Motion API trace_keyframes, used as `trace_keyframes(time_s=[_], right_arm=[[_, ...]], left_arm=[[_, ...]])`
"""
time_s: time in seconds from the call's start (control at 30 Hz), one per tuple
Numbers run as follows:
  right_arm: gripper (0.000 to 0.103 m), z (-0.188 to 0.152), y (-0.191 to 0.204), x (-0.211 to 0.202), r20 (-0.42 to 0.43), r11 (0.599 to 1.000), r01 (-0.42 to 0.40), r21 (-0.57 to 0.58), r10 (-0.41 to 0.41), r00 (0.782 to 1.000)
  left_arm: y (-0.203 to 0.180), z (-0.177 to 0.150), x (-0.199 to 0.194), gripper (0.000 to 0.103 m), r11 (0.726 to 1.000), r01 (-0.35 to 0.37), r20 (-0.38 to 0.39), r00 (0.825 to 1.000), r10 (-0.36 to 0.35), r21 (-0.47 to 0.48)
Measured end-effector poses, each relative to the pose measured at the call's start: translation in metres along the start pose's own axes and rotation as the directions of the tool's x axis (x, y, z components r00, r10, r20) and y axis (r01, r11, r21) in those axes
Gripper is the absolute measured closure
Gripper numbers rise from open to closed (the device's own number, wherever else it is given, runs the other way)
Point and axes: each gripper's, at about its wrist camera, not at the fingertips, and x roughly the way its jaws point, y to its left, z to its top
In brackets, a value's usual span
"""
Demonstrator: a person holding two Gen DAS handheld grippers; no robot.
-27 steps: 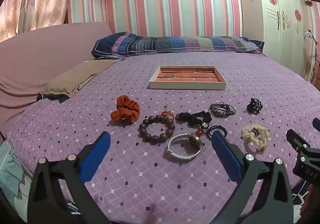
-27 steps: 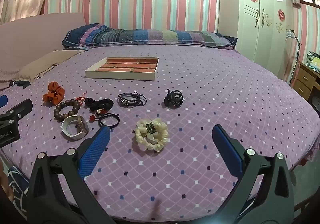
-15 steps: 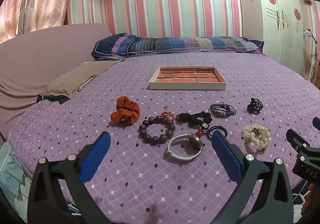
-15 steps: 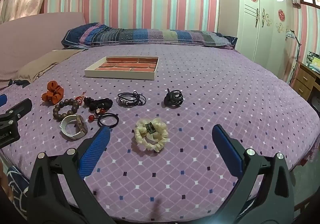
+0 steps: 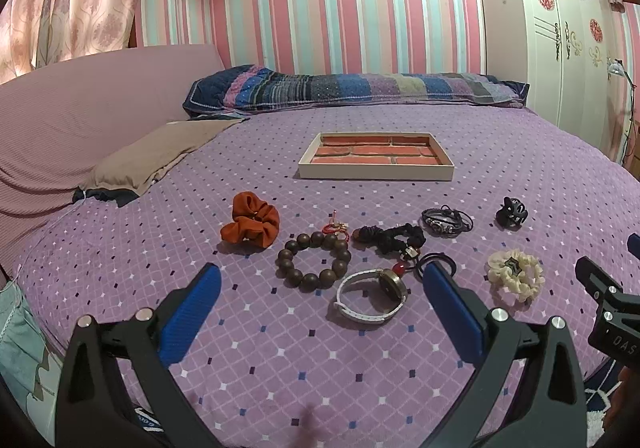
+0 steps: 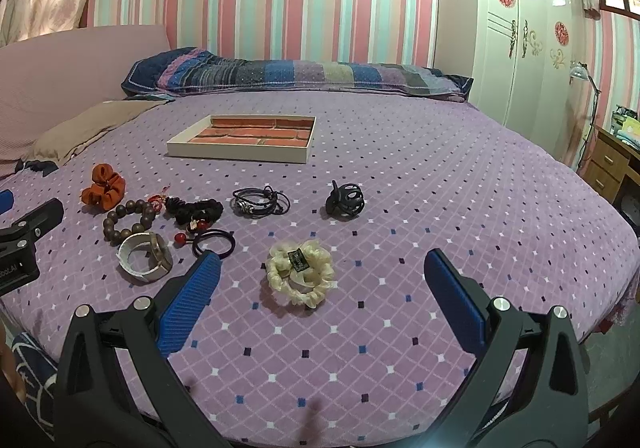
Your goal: Organize jewelry
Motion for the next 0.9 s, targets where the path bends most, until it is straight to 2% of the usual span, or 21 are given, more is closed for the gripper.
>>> trace_keyframes(time_s=[0.9], right_arm=[[0.004,-0.0008,0.0003,0.0045,-0.002,1.000,0.001,0.002,-0.001,1.000]], left_arm=[[0.0015,0.0007,0.0036,0.004,1.000,0.002,0.000,1.000,-0.002,-0.004]])
